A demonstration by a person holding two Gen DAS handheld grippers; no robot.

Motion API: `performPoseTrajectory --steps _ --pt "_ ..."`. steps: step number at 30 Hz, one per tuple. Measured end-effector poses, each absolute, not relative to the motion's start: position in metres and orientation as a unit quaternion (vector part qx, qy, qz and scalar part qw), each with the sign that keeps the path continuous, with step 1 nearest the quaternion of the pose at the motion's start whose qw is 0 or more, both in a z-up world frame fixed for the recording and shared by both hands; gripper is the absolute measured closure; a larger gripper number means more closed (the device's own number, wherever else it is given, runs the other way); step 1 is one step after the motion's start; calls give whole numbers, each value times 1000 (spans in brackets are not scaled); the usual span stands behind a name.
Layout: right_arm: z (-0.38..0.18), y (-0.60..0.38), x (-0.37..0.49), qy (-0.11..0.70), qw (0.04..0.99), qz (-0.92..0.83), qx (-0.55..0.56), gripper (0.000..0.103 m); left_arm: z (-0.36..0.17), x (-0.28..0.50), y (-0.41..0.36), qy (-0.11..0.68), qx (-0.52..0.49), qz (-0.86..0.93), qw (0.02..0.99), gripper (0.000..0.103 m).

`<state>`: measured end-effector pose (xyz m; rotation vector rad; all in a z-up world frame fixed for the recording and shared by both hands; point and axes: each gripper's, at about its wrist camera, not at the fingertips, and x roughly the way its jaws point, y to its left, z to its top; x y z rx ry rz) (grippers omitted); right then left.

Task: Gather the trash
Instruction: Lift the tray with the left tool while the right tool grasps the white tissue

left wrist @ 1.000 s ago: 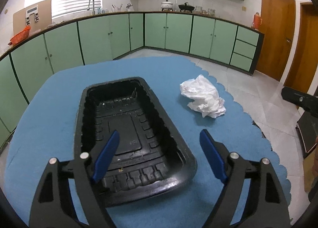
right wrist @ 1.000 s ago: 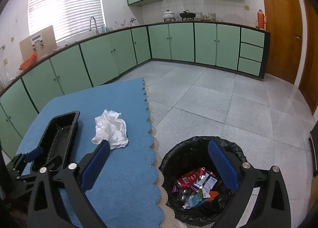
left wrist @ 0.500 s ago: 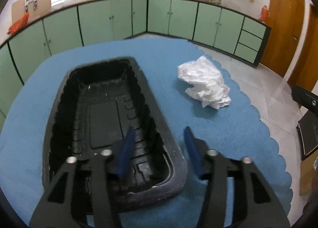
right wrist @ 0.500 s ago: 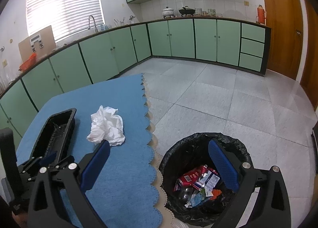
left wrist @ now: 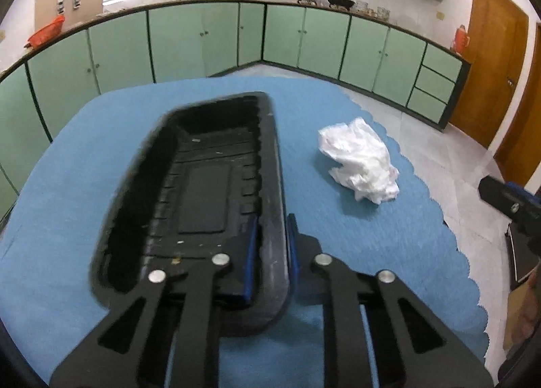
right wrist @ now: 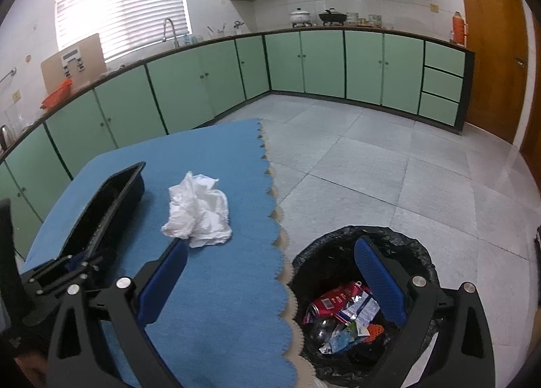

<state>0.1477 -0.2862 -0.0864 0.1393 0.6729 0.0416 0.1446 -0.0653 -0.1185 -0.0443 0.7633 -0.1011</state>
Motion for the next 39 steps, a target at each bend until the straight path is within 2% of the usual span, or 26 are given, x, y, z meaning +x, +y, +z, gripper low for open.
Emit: performPoseTrajectory --steps 12,18,27,30,32,33,39 --pt "-92 -249 178 336 939 48 55 9 -93 148 -19 347 -30 -8 937 90" --pt "-102 -222 204 352 932 64 52 17 -88 157 -7 342 -22 11 939 91" --pt "-127 -209 235 409 910 53 48 40 -85 168 -1 342 -17 15 940 91" --pt "-132 -207 238 418 906 56 46 52 -87 170 -1 344 -18 12 939 91" --pt "-132 -203 238 418 905 62 42 70 -89 167 -5 344 -17 12 939 91" --pt "-132 -203 238 418 905 67 44 75 -90 168 -6 345 -17 12 938 91" --pt "-118 -207 228 400 911 81 59 85 -87 168 -2 338 -26 9 941 91"
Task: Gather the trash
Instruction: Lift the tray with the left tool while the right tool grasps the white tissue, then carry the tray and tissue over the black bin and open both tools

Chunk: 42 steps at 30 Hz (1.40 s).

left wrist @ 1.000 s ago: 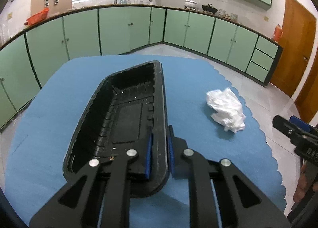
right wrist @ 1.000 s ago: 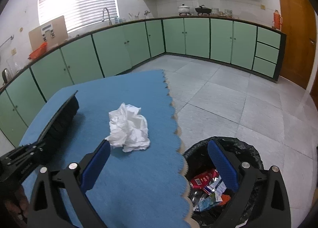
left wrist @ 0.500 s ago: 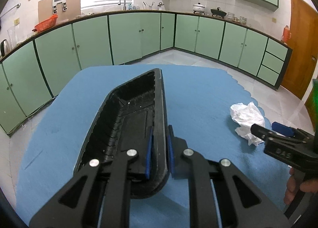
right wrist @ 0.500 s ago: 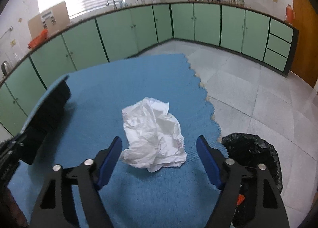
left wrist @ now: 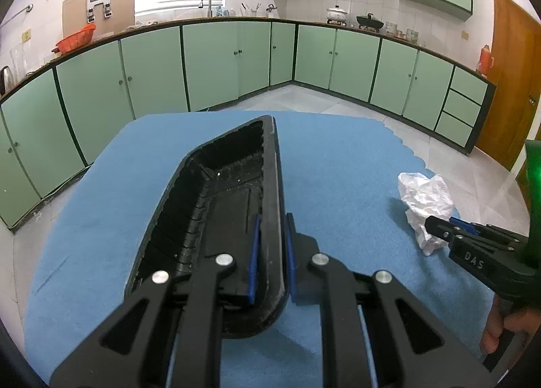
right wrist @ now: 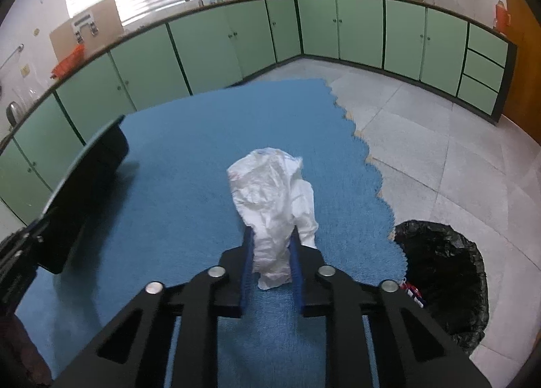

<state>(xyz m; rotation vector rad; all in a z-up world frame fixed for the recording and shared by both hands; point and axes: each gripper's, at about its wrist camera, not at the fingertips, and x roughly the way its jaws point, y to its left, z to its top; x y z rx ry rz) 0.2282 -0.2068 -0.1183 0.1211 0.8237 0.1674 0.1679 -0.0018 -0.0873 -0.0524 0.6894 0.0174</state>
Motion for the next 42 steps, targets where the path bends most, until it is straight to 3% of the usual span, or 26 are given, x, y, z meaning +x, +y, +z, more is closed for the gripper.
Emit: performPoseTrajectory --steps 31,42 --pt "-39 -273 161 322 943 50 70 86 -35 143 -67 273 -55 -123 952 96" --pt "-26 -322 139 310 948 4 71 86 -15 137 -140 250 -51 -199 946 97"
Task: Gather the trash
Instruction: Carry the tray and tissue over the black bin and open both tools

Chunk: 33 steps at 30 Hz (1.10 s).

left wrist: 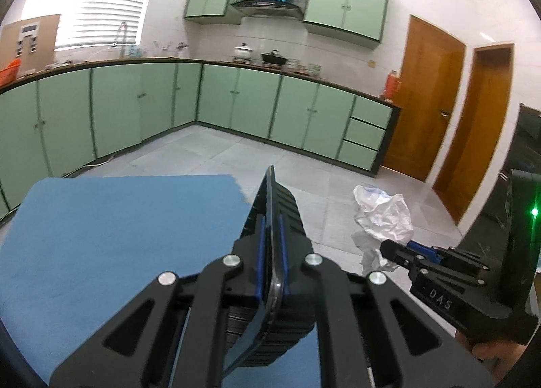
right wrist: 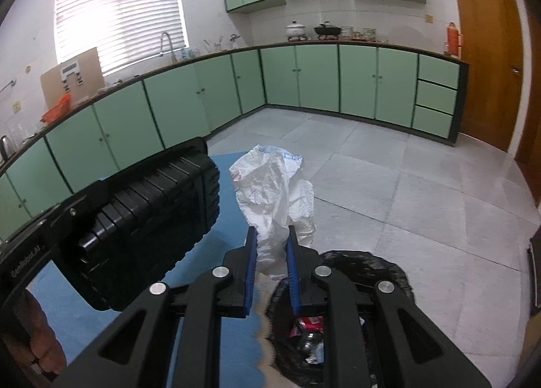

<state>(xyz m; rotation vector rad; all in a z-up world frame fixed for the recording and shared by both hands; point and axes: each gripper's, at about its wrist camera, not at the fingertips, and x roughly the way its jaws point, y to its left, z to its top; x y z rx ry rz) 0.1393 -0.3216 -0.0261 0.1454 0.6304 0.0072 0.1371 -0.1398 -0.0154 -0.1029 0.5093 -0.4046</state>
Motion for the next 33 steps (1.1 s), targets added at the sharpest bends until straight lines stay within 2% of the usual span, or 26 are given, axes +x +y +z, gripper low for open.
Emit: performPoseTrajectory --steps 16,28,33 --pt "-34 -419 104 322 938 -94 88 86 -59 140 -272 278 -5 -288 917 97" --pt "-75 -462 100 351 920 -123 120 86 -106 161 -322 323 20 -308 895 96" --pt "-82 -467 105 356 918 -124 124 86 -121 173 -328 348 29 -302 887 93"
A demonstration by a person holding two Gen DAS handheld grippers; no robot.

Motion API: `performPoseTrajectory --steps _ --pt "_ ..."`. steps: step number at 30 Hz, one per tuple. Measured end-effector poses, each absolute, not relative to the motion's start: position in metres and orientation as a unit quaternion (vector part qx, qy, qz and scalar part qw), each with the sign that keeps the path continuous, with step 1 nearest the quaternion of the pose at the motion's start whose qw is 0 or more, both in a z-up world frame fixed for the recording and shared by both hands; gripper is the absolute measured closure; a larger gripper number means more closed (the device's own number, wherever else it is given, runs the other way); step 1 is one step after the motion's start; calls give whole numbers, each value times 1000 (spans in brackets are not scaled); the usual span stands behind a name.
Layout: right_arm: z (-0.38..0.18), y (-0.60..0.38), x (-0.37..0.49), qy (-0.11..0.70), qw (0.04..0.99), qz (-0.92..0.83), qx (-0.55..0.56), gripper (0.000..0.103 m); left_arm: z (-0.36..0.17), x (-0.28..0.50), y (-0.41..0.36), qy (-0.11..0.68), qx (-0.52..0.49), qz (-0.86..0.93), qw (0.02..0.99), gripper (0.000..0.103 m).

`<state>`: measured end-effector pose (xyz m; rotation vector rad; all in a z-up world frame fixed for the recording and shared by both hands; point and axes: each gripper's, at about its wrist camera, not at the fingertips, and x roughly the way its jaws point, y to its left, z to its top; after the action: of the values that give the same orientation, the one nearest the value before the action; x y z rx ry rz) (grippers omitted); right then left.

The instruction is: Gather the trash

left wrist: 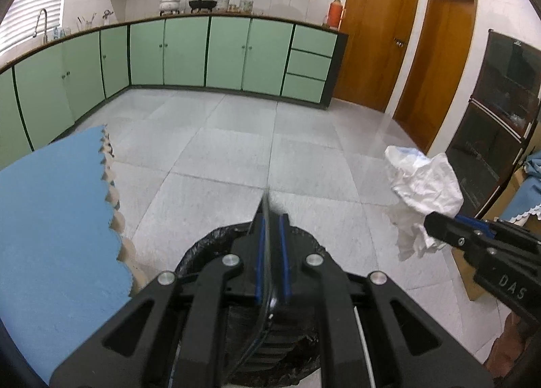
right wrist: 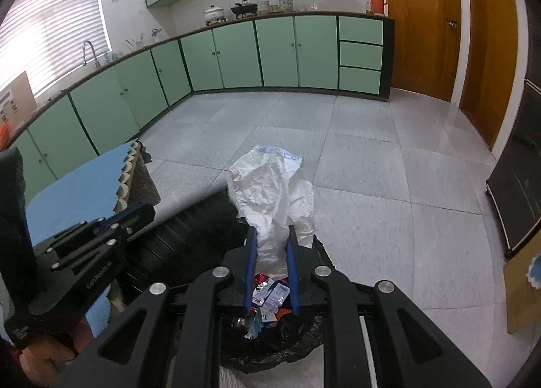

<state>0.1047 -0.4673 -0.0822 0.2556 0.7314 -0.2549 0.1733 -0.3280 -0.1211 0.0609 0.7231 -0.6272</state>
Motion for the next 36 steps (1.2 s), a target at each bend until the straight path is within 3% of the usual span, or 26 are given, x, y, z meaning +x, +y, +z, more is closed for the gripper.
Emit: performPoseTrajectory --steps 1,3,11,31,36 --pt "-84 -468 106 357 917 -124 126 86 -122 177 -327 351 31 -301 886 91" --pt "-86 -467 108 359 916 -124 126 86 -125 181 -327 356 31 -301 884 74" --pt "-93 -464 114 368 913 -119 129 86 -114 183 -310 344 17 -292 892 56" --pt "-162 -448 149 426 888 -89 151 80 -82 175 -241 312 21 -232 921 27" --pt "-175 -446 156 439 882 -93 147 67 -77 176 -235 308 18 -224 924 26"
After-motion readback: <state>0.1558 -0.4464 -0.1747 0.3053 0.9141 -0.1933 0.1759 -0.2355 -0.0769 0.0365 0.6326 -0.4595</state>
